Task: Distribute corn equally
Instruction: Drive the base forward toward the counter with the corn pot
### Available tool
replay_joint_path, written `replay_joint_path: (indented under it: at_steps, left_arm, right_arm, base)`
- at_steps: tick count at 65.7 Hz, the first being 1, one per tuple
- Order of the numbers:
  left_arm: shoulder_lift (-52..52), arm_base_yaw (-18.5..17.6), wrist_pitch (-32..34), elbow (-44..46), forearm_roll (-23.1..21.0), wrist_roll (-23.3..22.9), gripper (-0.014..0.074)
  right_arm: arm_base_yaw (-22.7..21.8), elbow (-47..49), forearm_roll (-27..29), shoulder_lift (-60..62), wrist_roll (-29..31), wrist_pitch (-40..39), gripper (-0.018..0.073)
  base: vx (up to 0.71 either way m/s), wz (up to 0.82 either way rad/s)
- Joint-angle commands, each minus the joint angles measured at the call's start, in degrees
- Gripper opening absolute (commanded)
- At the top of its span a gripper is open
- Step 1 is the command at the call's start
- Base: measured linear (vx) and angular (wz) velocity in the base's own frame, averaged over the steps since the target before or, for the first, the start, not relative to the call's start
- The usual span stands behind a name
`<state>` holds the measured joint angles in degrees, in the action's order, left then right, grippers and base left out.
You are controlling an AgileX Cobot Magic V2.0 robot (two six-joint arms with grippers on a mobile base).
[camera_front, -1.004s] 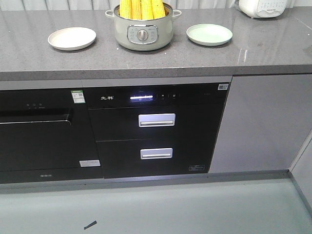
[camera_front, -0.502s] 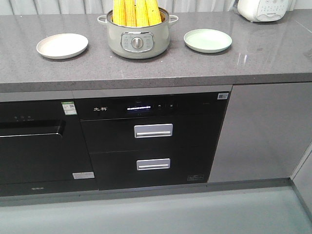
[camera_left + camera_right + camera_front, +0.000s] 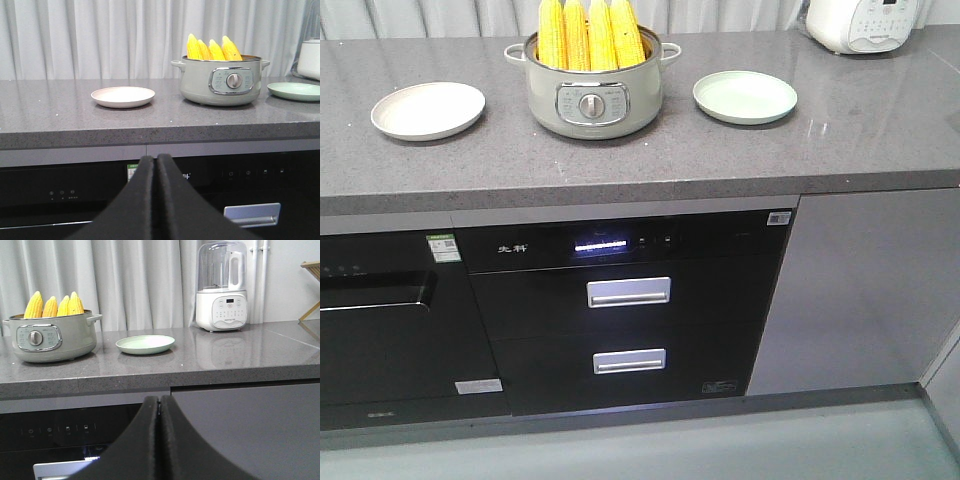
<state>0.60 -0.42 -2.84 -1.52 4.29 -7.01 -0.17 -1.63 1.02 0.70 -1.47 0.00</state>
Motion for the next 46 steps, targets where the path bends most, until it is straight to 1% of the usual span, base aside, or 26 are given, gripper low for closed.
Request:
replay_joint_path:
  at_steps: [1,46]
  left_arm:
    - [1.0,0.0,4.2,-0.6,-0.5,-0.1,-0.0006]
    - [1.0,0.0,4.2,-0.6,-0.5,-0.1,-0.0006]
  right_arm:
    - [-0.1,-0.5,-0.4,0.2,0.1,-3.9,-0.001]
    - [-0.1,-0.5,-0.4,0.2,0.1,-3.9,-0.001]
  base:
    - [0.13,-0.01]
    - [0.15,0.02]
